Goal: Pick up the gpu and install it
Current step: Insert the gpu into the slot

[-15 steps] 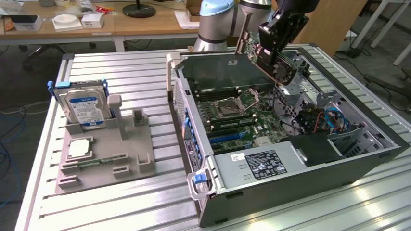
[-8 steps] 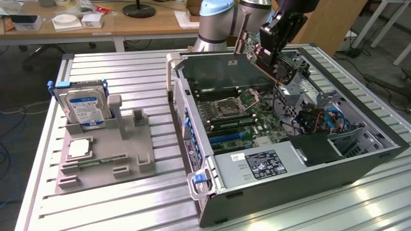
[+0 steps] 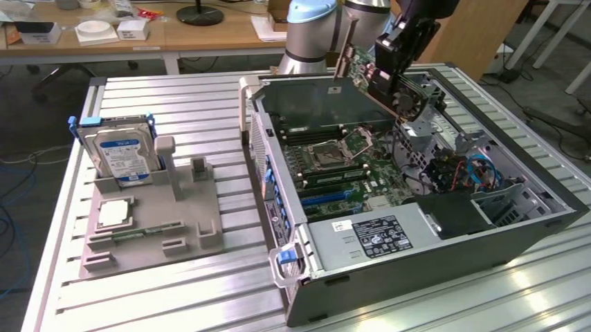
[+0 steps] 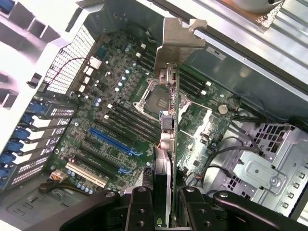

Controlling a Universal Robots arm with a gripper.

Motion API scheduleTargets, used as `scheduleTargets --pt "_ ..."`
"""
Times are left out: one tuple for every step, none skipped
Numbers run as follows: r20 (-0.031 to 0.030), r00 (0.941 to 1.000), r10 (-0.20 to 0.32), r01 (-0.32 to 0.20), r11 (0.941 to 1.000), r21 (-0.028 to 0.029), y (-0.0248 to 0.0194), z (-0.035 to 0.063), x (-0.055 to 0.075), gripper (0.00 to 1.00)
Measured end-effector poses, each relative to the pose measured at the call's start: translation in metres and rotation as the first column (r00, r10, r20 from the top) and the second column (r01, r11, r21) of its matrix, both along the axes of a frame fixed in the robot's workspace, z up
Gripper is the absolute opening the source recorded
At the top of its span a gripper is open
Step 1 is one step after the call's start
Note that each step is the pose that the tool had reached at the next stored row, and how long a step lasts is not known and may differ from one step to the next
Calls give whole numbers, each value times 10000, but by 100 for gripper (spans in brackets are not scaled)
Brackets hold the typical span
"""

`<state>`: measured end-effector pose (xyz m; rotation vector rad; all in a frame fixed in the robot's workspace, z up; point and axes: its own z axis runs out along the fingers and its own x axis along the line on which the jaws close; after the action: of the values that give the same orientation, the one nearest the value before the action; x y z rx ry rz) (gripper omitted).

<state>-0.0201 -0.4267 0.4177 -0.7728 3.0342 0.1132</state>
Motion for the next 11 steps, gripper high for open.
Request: scheduleTargets --pt "0 10000 61 -61 10000 2 0 0 0 27" --pt "0 9999 123 -123 9999 3 0 0 0 27" --pt "0 9998 183 -183 9998 3 0 0 0 27" --pt "0 9997 244 -244 9997 3 -1 0 0 27" --pt "0 9995 300 -300 9995 3 -1 0 0 27" --pt "0 9994 360 -360 9994 2 -1 1 0 27" --pt "0 9991 416 -416 9991 3 -1 1 0 27" --pt "0 9989 474 -474 9989 3 -1 0 0 27" --pt "0 9986 538 -538 9986 4 -1 0 0 27" --pt "0 9982 595 -595 9982 5 -1 0 0 27" --pt "0 9979 653 -653 9979 5 -1 0 0 27"
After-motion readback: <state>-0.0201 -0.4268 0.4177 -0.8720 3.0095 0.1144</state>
